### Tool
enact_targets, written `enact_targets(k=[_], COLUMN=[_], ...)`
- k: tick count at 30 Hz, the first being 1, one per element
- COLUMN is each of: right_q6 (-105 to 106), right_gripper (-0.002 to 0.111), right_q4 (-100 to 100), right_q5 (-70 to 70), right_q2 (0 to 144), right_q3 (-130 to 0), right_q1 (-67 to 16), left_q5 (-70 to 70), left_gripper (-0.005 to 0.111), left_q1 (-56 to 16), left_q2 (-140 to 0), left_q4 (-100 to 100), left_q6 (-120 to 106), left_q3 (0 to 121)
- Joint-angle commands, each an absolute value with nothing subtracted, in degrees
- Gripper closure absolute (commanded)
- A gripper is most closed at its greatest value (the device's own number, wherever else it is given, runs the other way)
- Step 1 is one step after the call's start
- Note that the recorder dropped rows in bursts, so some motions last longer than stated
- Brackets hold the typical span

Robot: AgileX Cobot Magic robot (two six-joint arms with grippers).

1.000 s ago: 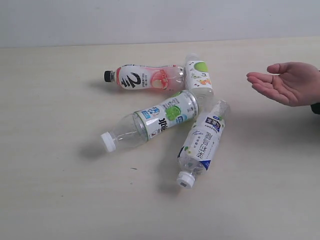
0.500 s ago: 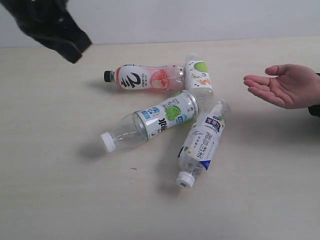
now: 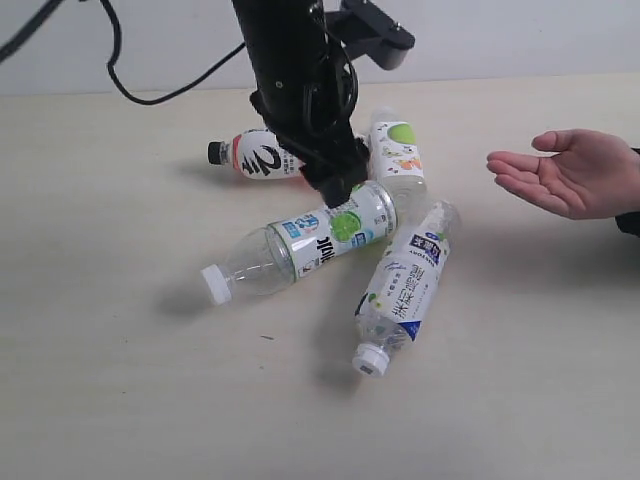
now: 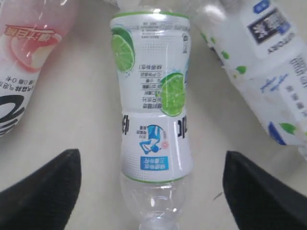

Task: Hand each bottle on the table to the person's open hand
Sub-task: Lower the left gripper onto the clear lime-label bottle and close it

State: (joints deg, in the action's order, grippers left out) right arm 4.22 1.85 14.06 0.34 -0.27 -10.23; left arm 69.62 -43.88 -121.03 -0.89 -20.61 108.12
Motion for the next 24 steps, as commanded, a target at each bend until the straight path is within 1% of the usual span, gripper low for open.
enact_targets(k=[1, 9, 14, 24], right_q6=[4.4, 4.4, 4.4, 4.4], right_gripper=[0.108, 0.108, 0.108, 0.108], right_q4=[1.8, 1.8, 1.8, 1.8], right_q5=[13.6, 13.7, 13.6, 13.6], right_q2=[0.0, 0.0, 0.0, 0.0], right_q3=[0.0, 0.0, 0.0, 0.0], right_q1=[-10.0, -10.0, -10.0, -10.0], left_q5=[70.0, 70.0, 70.0, 70.0], left_gripper=[0.029, 0.029, 0.029, 0.029], left_q1=[-44.0, -44.0, -44.0, -44.0], left_q2=[-124.6, -127.5, -127.9, -128.0], left_q4=[-5.4, -6.0, -1.7, -2.3], left_q6=[-20.5, -20.2, -20.6, -20.6], left_q3=[108.8, 108.8, 108.8, 108.8])
